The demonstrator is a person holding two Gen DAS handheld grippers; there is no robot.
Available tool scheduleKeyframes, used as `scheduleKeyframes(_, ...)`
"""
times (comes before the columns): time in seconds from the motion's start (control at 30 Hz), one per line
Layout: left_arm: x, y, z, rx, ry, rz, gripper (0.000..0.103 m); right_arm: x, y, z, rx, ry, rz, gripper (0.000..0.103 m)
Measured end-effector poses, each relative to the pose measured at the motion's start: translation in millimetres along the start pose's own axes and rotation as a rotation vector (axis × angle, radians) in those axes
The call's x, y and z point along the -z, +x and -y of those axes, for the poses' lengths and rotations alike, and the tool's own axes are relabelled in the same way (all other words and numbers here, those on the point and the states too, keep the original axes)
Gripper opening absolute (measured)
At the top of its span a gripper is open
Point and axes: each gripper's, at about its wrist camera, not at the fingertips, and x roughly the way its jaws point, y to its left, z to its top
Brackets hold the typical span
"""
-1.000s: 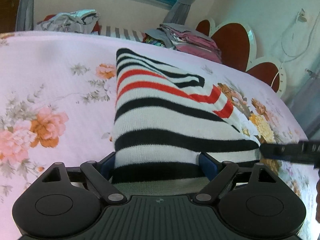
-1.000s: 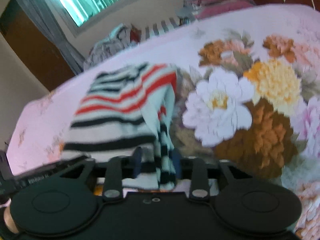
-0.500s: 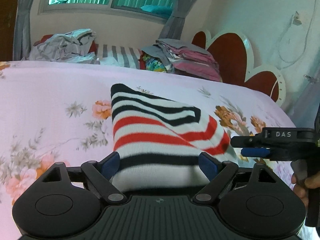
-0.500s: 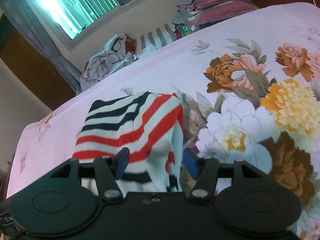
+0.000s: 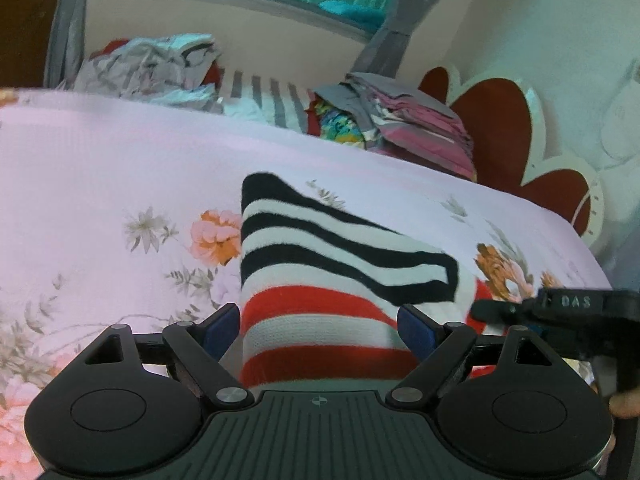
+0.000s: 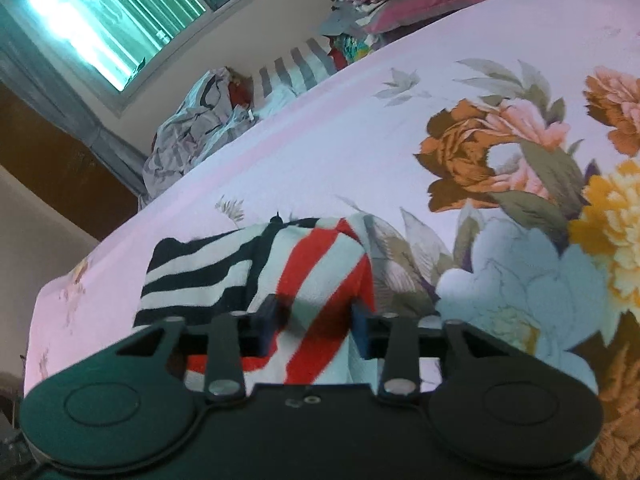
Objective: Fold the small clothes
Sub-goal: 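Tuck the loose end under the bundle with the right tool while the left tool presses it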
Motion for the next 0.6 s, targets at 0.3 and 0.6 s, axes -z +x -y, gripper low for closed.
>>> scheduleKeyframes(0.3,13.0,21.6,-1.2,0.002,-0.034,-0.022,0.085,9.3,0.7,-36.4,0.189,-0.442,0.184,0.012)
scheduleKeyframes(0.6,15.5,21.0,-1.8,-0.004,-0.03,-0.026,0.085,6.8,8.0,-20.1,0.176,-0.384,0.129,0.019)
